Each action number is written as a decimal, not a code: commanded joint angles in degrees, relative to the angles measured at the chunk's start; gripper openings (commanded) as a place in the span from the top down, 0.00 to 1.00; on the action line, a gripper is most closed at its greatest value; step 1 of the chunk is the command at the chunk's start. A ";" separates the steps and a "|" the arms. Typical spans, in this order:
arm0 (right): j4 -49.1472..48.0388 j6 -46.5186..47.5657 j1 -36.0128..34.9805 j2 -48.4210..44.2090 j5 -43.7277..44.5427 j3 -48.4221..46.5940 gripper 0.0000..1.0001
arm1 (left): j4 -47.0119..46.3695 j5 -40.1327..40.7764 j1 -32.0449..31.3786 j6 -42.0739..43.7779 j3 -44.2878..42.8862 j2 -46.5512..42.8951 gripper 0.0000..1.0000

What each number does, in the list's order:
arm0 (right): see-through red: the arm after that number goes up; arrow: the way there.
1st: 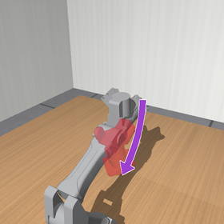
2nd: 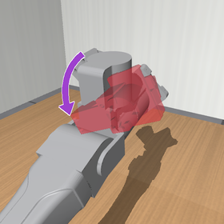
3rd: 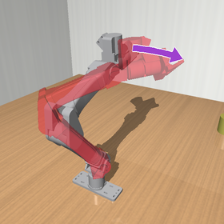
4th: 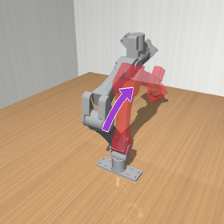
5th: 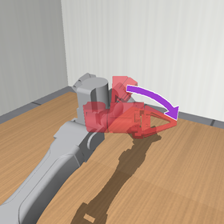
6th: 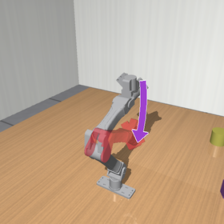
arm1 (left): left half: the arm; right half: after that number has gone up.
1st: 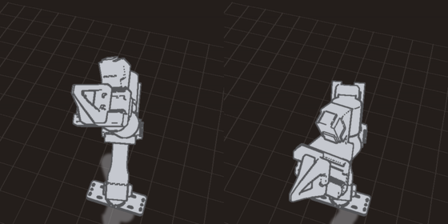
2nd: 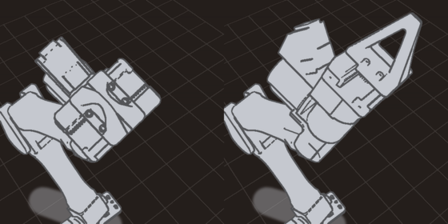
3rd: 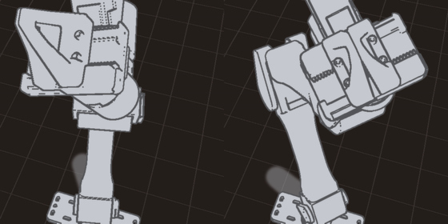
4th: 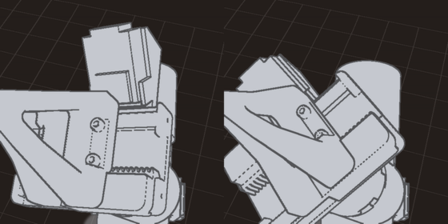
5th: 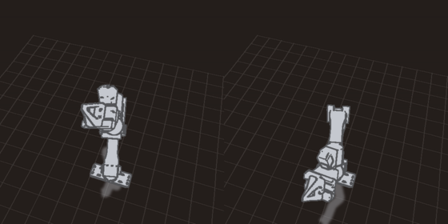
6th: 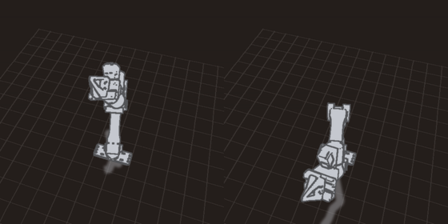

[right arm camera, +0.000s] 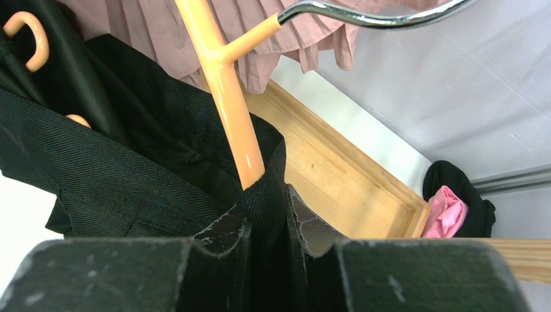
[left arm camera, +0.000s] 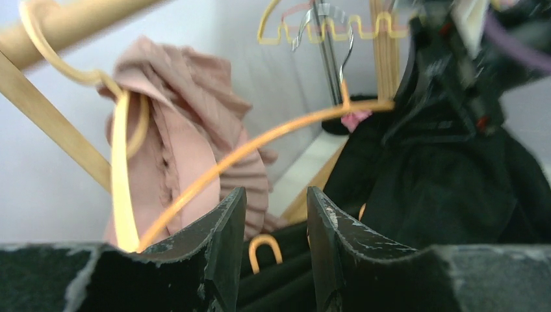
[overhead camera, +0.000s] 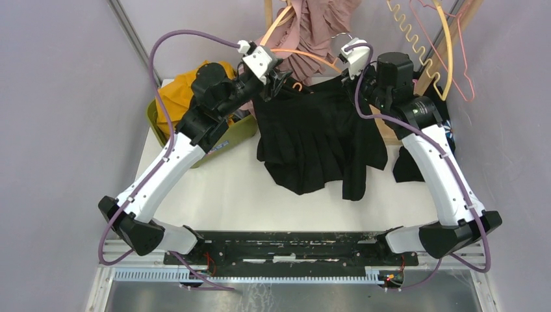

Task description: Remove the skirt from the hanger

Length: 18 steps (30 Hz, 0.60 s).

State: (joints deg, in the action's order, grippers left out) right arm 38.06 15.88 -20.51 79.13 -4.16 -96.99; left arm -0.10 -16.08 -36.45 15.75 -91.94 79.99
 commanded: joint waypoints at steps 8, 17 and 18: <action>-6.67 0.31 0.39 -8.09 10.11 0.62 0.99 | 0.53 18.39 -0.05 1.92 10.60 -6.16 0.55; -9.32 1.08 0.40 -9.43 11.30 3.03 0.99 | -2.54 25.97 -0.03 3.15 12.81 -8.97 0.53; -9.28 1.08 0.43 -9.58 11.21 2.97 0.99 | -3.43 27.92 0.04 3.44 12.90 -8.85 0.51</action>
State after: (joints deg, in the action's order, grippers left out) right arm 36.77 17.80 -20.51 71.72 4.54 -93.06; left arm 1.41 4.67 -36.47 16.34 -79.09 72.18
